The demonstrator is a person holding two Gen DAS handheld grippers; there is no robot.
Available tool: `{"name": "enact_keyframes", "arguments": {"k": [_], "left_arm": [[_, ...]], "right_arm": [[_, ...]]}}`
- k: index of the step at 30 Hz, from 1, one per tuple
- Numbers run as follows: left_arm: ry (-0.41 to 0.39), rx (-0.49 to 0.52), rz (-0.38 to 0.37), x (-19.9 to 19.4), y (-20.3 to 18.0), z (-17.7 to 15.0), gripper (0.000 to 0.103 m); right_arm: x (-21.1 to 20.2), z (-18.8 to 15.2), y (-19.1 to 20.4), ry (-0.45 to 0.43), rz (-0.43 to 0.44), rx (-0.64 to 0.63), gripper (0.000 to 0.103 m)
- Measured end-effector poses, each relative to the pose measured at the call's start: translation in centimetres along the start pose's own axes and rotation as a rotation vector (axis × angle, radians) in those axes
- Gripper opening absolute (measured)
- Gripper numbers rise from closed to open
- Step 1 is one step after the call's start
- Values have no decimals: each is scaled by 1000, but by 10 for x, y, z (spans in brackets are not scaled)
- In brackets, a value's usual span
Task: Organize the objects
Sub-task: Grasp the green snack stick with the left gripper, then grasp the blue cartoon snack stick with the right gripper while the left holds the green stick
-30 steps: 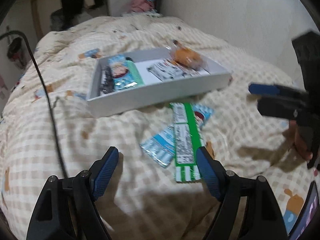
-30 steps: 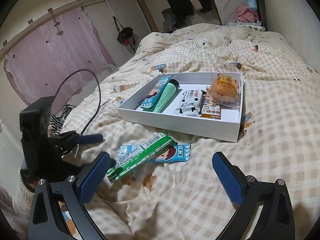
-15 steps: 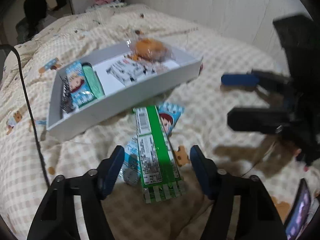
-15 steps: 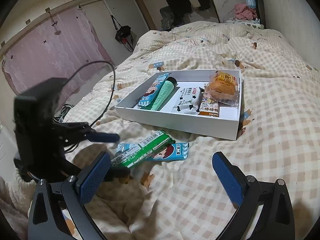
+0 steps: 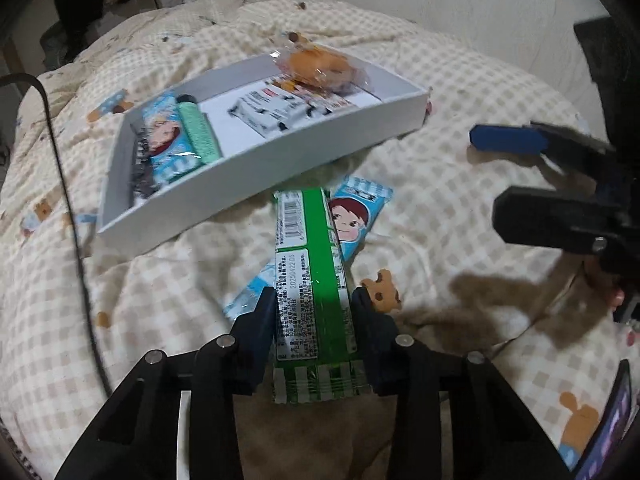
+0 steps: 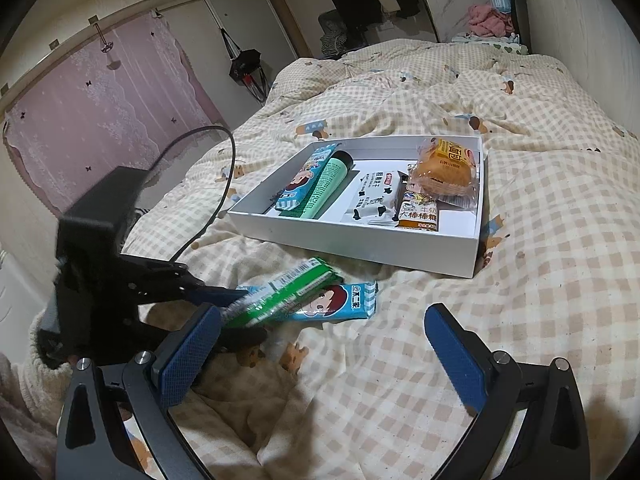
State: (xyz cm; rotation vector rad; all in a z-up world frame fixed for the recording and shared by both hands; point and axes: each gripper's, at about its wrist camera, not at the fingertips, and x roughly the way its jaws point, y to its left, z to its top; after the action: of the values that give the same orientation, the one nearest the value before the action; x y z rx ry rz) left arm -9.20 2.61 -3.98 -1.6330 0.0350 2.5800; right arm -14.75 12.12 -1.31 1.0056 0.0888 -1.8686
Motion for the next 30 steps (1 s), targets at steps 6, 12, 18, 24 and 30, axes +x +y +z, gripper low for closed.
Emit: {"name": "enact_keyframes", "arguments": {"k": [6,12,18,24,30], "left_arm": [[0,14,140,-39,12,-14,42],[21,-4,135,-62,27,-35,42],[22,-2,61,-65,28,-35,46],[75,61,99,-41,19,-23,56],[101,37,101,-10,23,-13,57]], "right_arm": [[0,0,0,0,1,0,102],[0,0,1,0,1,0,102],[0,0,1,1,1,0,102],[0,0,1,0,1,-1,102],[-1,0,1,0,1,0,102]]}}
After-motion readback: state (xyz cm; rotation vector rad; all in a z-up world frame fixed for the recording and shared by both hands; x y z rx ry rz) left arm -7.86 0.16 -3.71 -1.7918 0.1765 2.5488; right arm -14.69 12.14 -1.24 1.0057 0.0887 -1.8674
